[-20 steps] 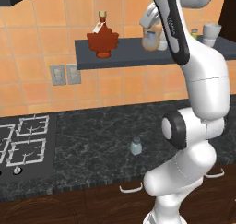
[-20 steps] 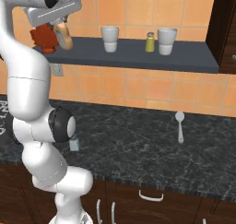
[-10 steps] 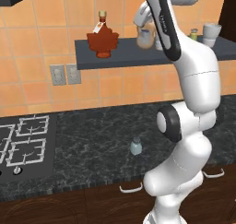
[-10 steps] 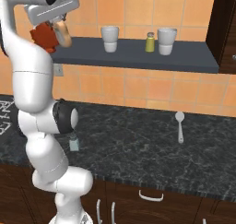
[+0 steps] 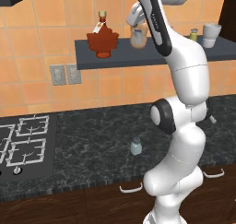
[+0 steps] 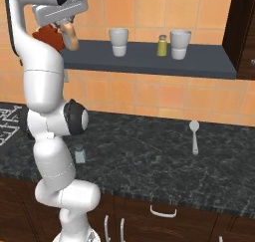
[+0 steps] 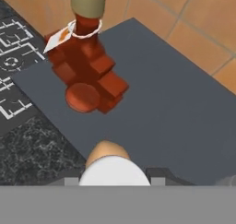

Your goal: Put the shaker and condiment bottle from the counter next to their counterparts in the cabinet.

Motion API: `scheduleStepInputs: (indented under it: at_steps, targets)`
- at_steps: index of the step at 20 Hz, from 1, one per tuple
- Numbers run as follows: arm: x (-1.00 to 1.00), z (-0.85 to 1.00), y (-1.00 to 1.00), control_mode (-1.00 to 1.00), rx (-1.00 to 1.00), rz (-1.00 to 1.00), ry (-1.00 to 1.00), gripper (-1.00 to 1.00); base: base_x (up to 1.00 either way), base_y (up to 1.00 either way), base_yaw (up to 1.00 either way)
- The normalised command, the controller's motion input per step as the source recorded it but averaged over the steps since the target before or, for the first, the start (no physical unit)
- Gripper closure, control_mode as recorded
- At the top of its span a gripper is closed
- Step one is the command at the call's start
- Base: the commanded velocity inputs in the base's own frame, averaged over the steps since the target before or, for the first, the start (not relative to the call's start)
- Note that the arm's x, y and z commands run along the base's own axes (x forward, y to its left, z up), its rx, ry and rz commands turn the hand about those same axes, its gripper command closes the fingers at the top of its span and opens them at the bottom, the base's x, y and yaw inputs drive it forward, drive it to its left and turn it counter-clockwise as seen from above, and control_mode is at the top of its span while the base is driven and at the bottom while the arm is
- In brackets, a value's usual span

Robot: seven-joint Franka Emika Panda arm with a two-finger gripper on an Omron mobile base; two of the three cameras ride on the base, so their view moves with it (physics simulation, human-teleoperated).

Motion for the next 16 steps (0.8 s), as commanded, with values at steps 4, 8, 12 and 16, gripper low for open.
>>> scheduleStepInputs:
  at_steps: [4,8,12,16]
  targets:
    - [0.39,0.00,0.00,-1.00,0.03,0.00,0.10,1.00,0.00,0.00,0.00]
    - [0.43,0.00,0.01,-1.00,0.01,0.00,0.10,1.00,0.00,0.00,0.00]
    - [0.43,0.00,0.04,-1.00,0.03,0.00,0.14,1.00,0.00,0.00,0.00]
    - [0.42,0.00,0.07,-1.00,0.04,0.00,0.17,1.00,0.00,0.00,0.00]
